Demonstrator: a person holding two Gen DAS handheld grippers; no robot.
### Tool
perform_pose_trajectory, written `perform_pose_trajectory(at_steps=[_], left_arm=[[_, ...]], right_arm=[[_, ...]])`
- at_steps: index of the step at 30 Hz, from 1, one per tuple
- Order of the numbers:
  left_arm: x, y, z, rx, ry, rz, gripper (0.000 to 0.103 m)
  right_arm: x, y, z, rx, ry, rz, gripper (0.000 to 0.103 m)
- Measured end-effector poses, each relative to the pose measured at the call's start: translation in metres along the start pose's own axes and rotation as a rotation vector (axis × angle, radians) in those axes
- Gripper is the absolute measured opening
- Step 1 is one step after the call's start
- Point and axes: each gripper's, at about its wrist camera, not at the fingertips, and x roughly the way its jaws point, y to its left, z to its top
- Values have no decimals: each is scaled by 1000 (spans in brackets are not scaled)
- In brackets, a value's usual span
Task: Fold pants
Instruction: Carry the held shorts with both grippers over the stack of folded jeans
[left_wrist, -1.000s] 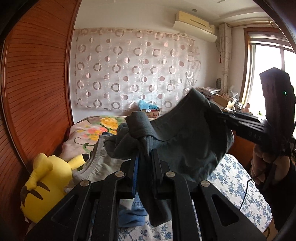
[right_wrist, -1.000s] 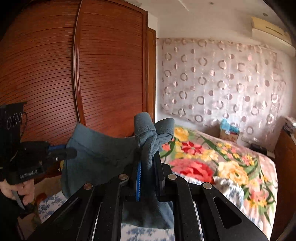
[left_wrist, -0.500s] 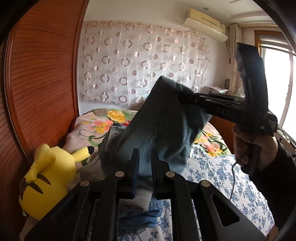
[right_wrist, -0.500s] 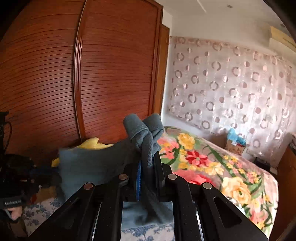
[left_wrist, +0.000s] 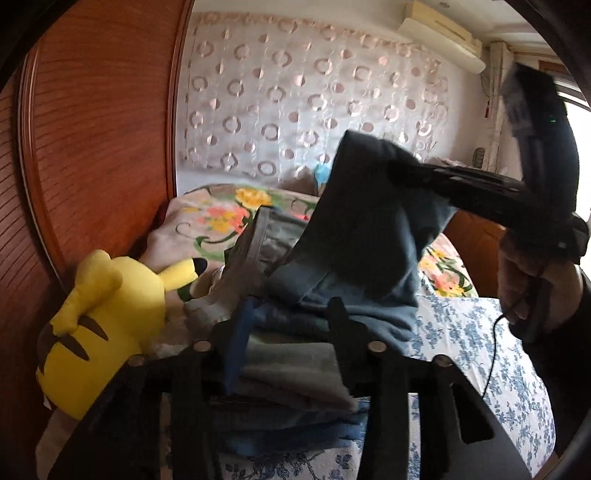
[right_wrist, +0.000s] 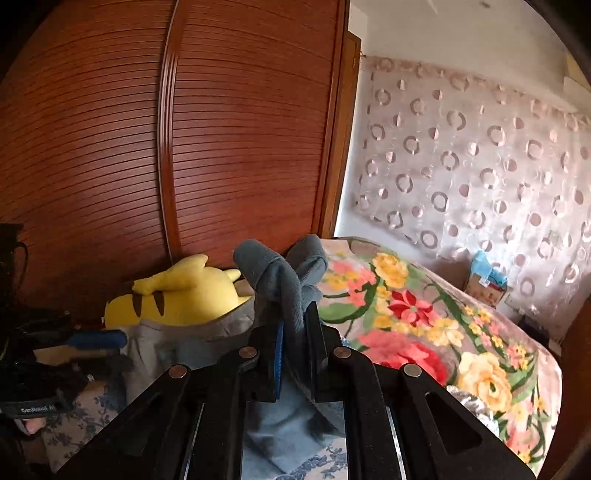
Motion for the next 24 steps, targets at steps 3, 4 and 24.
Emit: perform_pose_trajectory(at_steps=[3,4,24], left_arm=[[14,-1,2,-3,31,30,46],[21,1,3,-20,53,34,46],[58,-8,11,-69,115,-1,25]], right_arm=[[4,3,-1,2,6,-8,10],[6,4,-2,3,7,-10,10],[14,6,-4,36,10,-15,10]])
